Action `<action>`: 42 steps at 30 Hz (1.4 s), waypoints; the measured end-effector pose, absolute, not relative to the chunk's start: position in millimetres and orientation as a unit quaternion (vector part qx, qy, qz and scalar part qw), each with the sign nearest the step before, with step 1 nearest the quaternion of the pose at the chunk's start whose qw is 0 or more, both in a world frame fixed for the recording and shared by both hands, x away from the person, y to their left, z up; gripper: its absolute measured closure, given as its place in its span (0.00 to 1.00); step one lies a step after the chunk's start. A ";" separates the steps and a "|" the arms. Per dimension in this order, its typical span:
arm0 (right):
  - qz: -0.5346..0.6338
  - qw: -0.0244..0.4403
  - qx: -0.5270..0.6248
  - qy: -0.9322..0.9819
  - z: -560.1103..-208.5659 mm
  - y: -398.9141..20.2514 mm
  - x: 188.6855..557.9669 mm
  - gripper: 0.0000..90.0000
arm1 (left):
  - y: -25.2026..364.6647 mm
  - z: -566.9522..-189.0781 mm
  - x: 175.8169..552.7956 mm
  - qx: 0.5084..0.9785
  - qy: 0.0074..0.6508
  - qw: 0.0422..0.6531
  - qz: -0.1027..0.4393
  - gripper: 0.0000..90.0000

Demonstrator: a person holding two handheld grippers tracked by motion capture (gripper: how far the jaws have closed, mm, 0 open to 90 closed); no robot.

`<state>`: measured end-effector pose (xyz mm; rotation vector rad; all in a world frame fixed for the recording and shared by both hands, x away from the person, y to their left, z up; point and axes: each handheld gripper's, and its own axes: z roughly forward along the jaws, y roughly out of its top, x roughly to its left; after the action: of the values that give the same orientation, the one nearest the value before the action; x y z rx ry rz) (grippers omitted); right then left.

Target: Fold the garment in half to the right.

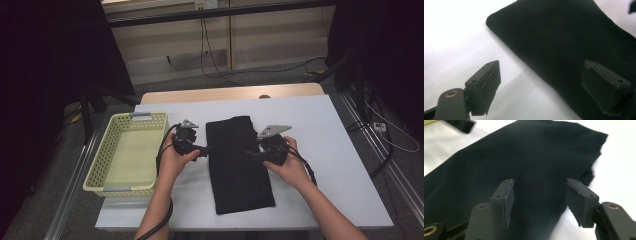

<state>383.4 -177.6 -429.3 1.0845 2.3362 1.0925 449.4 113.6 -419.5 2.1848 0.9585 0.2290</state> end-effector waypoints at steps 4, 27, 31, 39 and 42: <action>0.386 0.164 0.374 0.827 -431.0 -177.2 361.5 0.53 | 113.6 -418.6 448.4 0.848 0.374 0.364 0.091 0.19; 0.388 0.140 0.340 0.845 -453.9 -200.3 272.1 0.59 | 106.4 -419.6 447.7 0.856 0.367 0.352 0.095 0.19; 0.390 0.140 0.347 0.841 -449.9 -200.8 274.9 0.57 | 104.2 -420.2 448.4 0.856 0.366 0.352 0.094 0.19; 0.385 0.129 0.350 0.844 -449.5 -205.6 274.8 0.63 | 104.5 -420.2 448.6 0.856 0.367 0.353 0.092 0.19; 0.388 0.119 0.350 0.844 -455.6 -201.3 274.3 0.71 | 104.3 -419.7 448.2 0.856 0.366 0.353 0.093 0.19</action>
<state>274.3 -201.3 -455.6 1.0231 2.4677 1.1342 448.2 104.3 -419.7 2.2148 0.9456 0.2402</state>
